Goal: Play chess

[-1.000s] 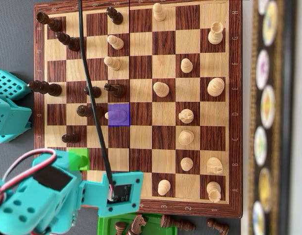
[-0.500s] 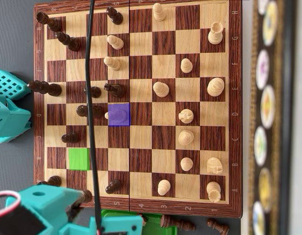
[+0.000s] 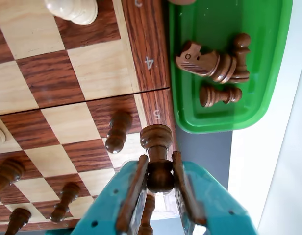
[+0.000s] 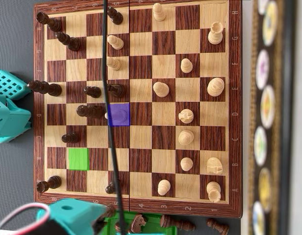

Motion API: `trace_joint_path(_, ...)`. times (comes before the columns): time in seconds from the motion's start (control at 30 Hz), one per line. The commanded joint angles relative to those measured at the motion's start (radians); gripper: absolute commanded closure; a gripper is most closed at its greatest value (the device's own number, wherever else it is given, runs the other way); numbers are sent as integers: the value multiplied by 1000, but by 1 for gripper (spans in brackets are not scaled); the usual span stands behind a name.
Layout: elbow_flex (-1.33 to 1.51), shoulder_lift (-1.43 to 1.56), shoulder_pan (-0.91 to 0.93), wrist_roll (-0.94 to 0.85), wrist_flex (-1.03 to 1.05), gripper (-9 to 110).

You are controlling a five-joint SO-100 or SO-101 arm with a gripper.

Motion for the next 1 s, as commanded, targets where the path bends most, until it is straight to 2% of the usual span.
trace_joint_path(0.0, -132, -44, 8, -5, -11, 99)
trace_joint_path(0.37, -367, -304, 9, -5, -17, 99)
trace_joint_path(0.6, -437, -356, 21, -5, -18, 99)
trace_joint_path(0.8, -426, -359, 14, -5, -11, 89)
trace_joint_path(0.97, -425, -353, 9, -5, -8, 88)
